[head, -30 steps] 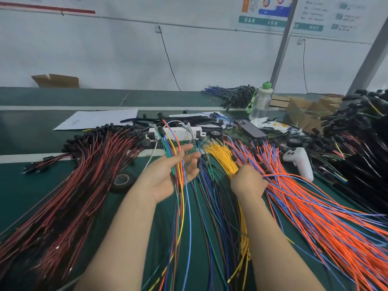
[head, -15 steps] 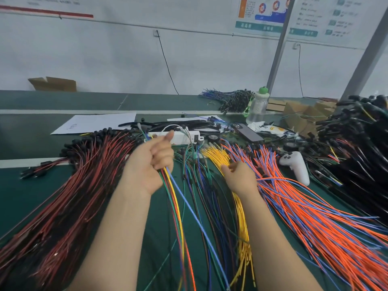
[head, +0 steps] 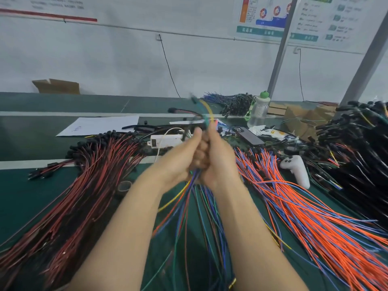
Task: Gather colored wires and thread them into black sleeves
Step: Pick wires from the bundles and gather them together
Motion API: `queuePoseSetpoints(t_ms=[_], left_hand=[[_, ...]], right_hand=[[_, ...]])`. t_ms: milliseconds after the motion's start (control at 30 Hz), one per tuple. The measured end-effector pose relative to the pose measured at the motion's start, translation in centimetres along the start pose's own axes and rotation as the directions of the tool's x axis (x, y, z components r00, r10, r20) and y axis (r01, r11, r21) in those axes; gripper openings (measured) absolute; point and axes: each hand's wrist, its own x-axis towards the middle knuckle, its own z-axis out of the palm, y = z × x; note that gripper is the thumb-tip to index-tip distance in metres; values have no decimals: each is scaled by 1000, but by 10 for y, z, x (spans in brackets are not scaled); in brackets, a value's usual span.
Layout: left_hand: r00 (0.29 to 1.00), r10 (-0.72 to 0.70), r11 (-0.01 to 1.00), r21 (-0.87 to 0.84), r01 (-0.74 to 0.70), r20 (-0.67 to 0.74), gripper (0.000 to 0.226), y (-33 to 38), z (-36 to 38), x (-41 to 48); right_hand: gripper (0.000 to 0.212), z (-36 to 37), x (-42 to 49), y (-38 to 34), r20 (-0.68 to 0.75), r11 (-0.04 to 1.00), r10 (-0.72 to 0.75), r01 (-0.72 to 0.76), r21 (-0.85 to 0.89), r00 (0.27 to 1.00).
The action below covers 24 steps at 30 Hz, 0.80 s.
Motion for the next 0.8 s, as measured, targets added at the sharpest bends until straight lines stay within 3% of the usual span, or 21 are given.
queuePoseSetpoints(t_ms=[100, 200, 300, 400, 567, 733, 800], left_hand=[[975, -116, 990, 103, 98, 189, 42, -16, -4, -8], [974, -72, 978, 208, 27, 214, 38, -16, -16, -10], [984, 3, 950, 308, -59, 180, 35, -12, -17, -4], [988, 15, 923, 378, -72, 152, 35, -15, -12, 0], [956, -123, 953, 301, 39, 265, 33, -35, -27, -13], [977, -98, 981, 182, 63, 190, 31, -45, -22, -10], [985, -88, 983, 170, 62, 150, 30, -49, -19, -7]], right_hand=[[45, -5, 15, -28, -71, 978, -81, 93, 186, 994], [43, -19, 26, -46, -78, 944, -120, 138, 299, 990], [40, -30, 23, -38, 55, 916, -55, 28, 400, 997], [44, -34, 17, -19, 132, 919, 67, -112, 377, 989], [49, -51, 17, -25, 24, 919, -28, 17, 394, 999], [46, -47, 15, 0, 75, 946, 79, -98, 310, 994], [49, -43, 15, 11, 29, 956, 83, -88, 278, 996]])
